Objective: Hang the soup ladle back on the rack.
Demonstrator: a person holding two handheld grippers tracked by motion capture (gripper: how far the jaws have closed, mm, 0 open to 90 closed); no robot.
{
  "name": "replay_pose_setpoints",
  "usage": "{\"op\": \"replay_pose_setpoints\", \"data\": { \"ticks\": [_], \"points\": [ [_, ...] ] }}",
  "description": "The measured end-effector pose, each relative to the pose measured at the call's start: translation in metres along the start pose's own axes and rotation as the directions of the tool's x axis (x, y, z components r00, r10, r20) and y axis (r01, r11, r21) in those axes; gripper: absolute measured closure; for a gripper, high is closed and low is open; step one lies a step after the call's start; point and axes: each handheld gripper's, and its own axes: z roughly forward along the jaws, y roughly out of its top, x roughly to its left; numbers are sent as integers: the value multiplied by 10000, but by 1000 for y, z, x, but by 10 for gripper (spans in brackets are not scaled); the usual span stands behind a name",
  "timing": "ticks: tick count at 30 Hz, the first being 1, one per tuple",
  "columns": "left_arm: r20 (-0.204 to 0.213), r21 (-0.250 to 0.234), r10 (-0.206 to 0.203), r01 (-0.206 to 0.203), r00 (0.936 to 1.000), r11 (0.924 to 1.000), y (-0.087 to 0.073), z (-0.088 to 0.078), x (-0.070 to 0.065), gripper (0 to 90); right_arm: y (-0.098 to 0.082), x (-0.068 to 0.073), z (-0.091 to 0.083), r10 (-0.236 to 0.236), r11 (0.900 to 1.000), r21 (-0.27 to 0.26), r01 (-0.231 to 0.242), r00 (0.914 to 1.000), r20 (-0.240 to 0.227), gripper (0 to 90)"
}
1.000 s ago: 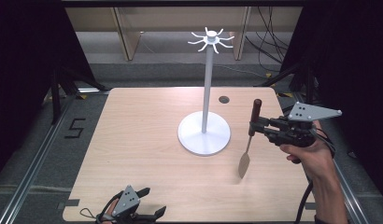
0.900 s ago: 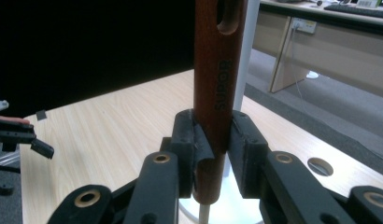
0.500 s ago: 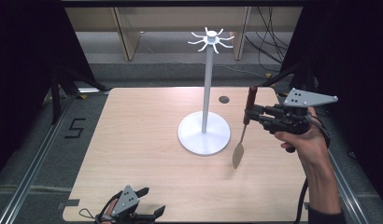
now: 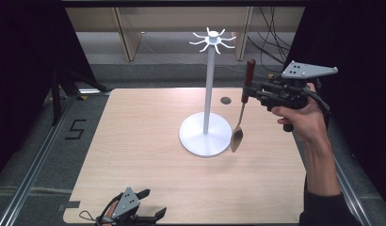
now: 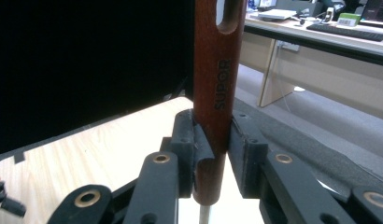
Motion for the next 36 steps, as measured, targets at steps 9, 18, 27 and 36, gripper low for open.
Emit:
{"op": "replay_pose_setpoints", "data": {
  "ticks": [9, 18, 27, 36],
  "points": [
    [-10, 104, 80, -80, 10000, 9999, 0, -1, 0, 163, 19, -8, 16, 324, 9995, 6, -324, 9993, 197, 740],
    [27, 139, 104, -104, 9999, 9998, 0, -2, 0, 163, 28, -10, 25, 441, 9989, 141, -446, 9985, 319, 740],
    [20, 101, 118, -118, 9999, 9999, 1, -2, -1, 163, 33, -12, 32, 532, 9980, 323, -547, 9975, 466, 739],
    [146, -82, 336, -334, 9993, 9994, 1, -1, 0, 163, 38, -11, 39, 311, 9976, 598, -350, 9975, 641, 739]
  ]
}}
